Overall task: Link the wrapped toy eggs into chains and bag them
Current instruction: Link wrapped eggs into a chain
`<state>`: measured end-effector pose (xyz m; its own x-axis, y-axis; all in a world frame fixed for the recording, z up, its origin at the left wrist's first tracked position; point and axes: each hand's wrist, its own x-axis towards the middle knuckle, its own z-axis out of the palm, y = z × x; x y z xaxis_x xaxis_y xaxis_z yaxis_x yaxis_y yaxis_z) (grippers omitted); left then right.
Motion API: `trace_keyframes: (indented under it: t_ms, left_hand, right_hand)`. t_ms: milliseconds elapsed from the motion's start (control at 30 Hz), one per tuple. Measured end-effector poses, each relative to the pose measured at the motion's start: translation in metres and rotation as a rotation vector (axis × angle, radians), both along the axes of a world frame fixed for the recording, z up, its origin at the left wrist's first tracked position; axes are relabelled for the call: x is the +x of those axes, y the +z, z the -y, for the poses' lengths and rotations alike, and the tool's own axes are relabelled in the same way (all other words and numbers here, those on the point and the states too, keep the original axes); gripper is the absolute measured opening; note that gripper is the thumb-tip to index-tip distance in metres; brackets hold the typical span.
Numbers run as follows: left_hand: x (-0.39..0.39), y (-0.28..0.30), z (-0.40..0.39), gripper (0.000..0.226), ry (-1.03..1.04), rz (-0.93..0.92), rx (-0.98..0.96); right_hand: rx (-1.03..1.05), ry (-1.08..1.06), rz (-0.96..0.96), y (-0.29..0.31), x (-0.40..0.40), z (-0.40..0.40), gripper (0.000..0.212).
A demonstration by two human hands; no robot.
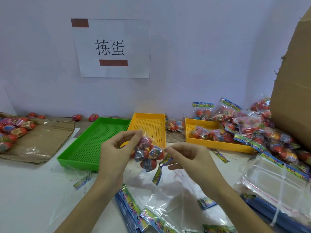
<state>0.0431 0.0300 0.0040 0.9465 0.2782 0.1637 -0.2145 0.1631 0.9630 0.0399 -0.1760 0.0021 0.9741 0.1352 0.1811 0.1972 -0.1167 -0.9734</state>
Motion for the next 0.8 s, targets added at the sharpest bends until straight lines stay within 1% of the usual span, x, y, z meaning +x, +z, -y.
trace_keyframes:
  t_ms: [67, 167, 267, 367, 533, 633, 700, 767, 800]
  left_hand:
    - [-0.001, 0.002, -0.001, 0.013, -0.043, -0.013, -0.017]
    - [-0.001, 0.003, -0.004, 0.005, -0.084, -0.039, -0.04]
    - [0.001, 0.002, -0.004, 0.007, -0.119, -0.084, -0.139]
    - [0.002, 0.0, -0.002, 0.02, -0.176, -0.118, -0.219]
    - [0.007, -0.002, -0.004, 0.013, -0.293, -0.148, -0.218]
    - [0.007, -0.002, -0.004, 0.022, -0.369, -0.144, -0.137]
    - [0.006, 0.0, -0.002, 0.025, -0.415, -0.132, -0.137]
    - [0.005, 0.002, -0.001, 0.03, -0.404, -0.149, -0.159]
    - [0.004, 0.002, 0.0, 0.035, -0.388, -0.154, -0.134]
  right_hand:
    - [0.009, -0.051, 0.019, -0.001, 0.001, 0.002, 0.009]
    - [-0.045, -0.082, 0.053, 0.002, 0.001, 0.007, 0.008]
    - [-0.025, -0.073, 0.075, 0.007, 0.002, 0.01, 0.009]
    - [0.009, -0.095, 0.082, 0.009, 0.003, 0.011, 0.012]
    - [-0.038, -0.109, 0.066, 0.006, 0.005, 0.014, 0.018]
    - [-0.06, -0.137, 0.059, 0.005, 0.007, 0.014, 0.021]
    - [-0.063, -0.141, 0.058, 0.005, 0.008, 0.015, 0.02]
    - [-0.068, -0.139, 0.059, 0.006, 0.007, 0.016, 0.019]
    - [-0.073, -0.136, 0.063, 0.006, 0.007, 0.016, 0.018]
